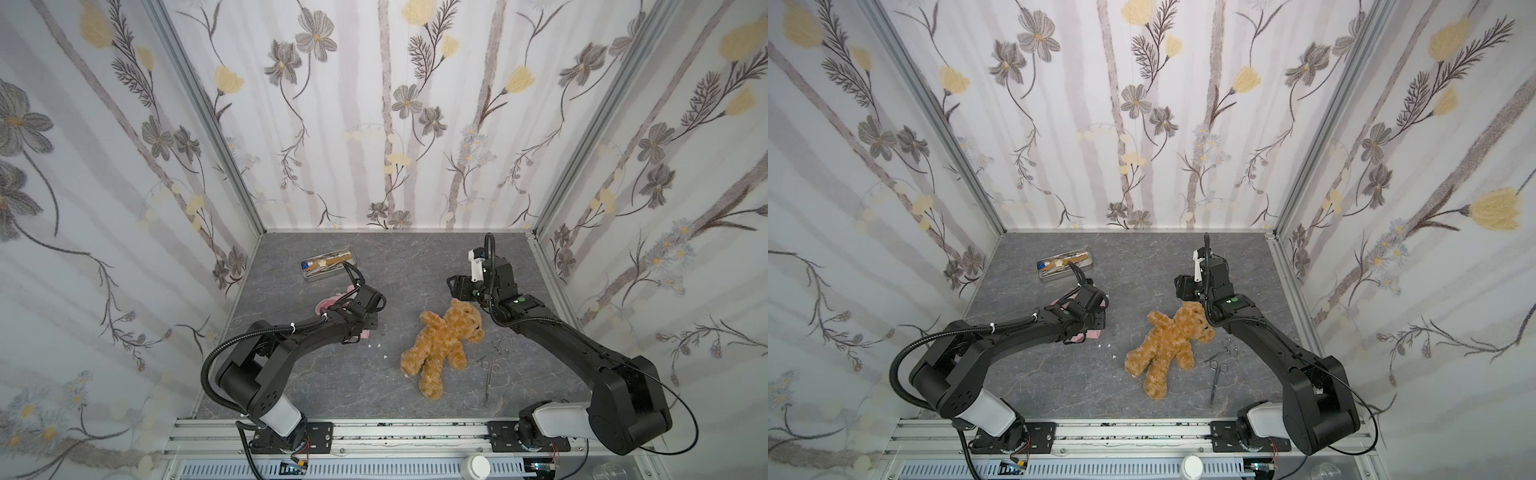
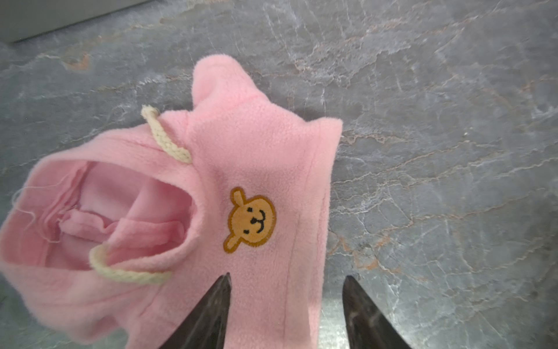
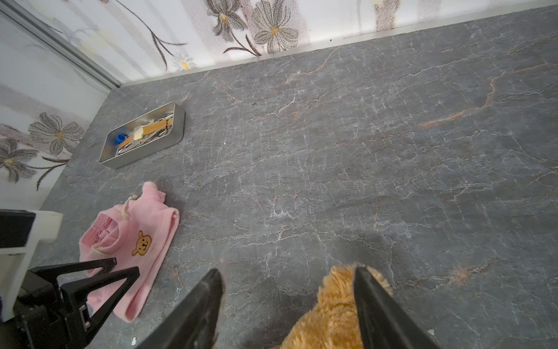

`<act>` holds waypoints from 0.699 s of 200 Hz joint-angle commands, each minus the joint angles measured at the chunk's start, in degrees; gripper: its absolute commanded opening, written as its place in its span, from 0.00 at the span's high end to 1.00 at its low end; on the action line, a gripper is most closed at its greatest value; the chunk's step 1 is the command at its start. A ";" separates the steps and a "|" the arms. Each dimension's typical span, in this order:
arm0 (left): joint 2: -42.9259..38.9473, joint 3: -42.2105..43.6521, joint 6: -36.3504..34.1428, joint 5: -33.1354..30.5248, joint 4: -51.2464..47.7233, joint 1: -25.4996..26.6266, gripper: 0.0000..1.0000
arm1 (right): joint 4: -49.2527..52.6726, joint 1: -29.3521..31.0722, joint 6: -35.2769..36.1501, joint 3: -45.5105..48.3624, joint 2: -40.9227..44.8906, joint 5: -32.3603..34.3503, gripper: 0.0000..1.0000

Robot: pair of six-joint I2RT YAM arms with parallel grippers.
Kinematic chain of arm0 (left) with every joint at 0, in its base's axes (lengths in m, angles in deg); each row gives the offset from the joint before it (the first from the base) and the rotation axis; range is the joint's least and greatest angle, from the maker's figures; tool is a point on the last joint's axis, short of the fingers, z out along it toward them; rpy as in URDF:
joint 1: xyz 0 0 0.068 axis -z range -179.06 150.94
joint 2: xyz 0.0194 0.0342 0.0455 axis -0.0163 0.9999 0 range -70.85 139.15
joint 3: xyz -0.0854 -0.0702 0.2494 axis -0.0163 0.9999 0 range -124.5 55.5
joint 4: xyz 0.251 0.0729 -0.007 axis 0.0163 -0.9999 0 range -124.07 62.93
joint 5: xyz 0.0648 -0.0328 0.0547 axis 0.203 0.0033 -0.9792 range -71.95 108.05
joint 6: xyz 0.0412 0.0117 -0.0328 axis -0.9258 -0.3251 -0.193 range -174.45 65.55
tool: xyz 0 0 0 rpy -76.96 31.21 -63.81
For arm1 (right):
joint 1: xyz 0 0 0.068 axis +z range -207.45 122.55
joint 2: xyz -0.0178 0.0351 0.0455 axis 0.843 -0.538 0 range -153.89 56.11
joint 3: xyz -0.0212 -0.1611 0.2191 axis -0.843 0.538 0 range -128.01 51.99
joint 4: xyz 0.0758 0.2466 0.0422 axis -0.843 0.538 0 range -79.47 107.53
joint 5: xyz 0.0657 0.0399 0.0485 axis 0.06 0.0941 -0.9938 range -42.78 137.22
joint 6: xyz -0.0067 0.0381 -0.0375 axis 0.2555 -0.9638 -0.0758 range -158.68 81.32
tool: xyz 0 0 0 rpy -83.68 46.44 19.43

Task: Dress the teddy bear
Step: 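Grasp the hoodie near the bear patch with left gripper while right releases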

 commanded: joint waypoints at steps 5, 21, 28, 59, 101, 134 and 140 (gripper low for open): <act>1.78 -1.91 -3.22 -0.74 -0.87 -0.10 0.40 | -3.96 0.11 -0.72 0.19 -1.07 -1.91 0.30; 3.91 -3.88 -4.95 -1.50 -1.09 -0.30 0.43 | -4.41 0.12 -0.81 0.90 -1.00 -2.13 0.30; 5.04 -4.86 -5.67 -1.56 -1.16 -0.47 0.44 | -4.68 0.03 -0.80 1.30 -0.84 -2.23 0.30; 9.64 -8.29 -6.57 -1.84 -2.28 -1.61 0.52 | -4.37 0.13 -0.67 2.34 -0.27 -2.23 0.30; 12.59 -8.95 -6.58 -0.55 -2.52 -1.97 0.55 | -4.11 0.11 -0.28 2.73 0.41 -2.13 0.30; 12.76 -7.90 -6.47 -0.67 -2.52 -2.61 0.61 | -4.33 0.09 -0.28 2.54 0.05 -2.51 0.30; 12.63 -7.66 -6.38 -0.31 -2.52 -2.62 0.63 | -4.33 0.06 -0.28 2.49 -0.07 -2.62 0.30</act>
